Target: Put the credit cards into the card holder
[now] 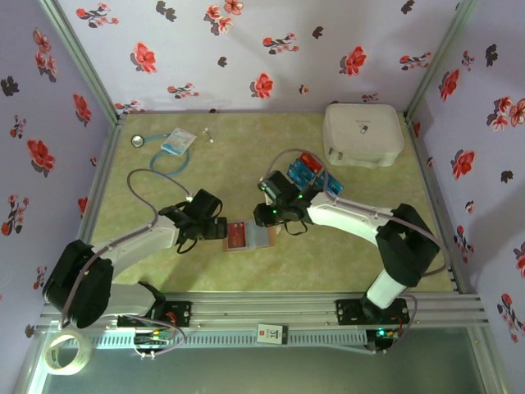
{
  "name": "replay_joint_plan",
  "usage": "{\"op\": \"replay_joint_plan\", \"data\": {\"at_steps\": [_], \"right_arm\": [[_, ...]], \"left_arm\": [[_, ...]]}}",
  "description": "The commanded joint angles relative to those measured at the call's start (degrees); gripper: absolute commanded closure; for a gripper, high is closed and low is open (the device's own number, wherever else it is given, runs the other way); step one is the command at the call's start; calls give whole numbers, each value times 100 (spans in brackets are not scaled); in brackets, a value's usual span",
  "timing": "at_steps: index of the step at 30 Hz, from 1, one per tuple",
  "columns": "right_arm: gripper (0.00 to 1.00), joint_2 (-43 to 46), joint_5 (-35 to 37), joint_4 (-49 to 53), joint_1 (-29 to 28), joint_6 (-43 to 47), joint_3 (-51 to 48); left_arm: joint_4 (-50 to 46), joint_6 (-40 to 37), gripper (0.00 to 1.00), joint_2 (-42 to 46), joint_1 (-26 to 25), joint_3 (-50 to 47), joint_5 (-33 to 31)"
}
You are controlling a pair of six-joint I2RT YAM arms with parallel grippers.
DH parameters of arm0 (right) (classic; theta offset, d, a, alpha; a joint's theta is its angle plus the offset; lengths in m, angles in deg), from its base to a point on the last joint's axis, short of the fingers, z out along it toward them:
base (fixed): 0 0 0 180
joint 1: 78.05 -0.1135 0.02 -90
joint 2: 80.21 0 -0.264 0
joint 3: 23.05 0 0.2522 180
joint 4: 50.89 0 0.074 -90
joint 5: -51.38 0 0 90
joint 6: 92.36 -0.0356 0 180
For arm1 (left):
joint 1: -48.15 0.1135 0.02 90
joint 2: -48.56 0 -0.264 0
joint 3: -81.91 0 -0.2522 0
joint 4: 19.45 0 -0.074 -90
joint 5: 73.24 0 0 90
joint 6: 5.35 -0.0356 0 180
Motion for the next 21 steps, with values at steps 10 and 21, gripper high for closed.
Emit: {"op": "replay_joint_plan", "data": {"at_steps": [10, 21], "right_arm": [[60, 210, -616, -843, 218, -480, -748], [58, -135, -613, -1053, 223, -655, -762]], "left_arm": [[183, 423, 0, 374, -212, -541, 223], [399, 280, 0, 180, -221, -631, 220]]}}
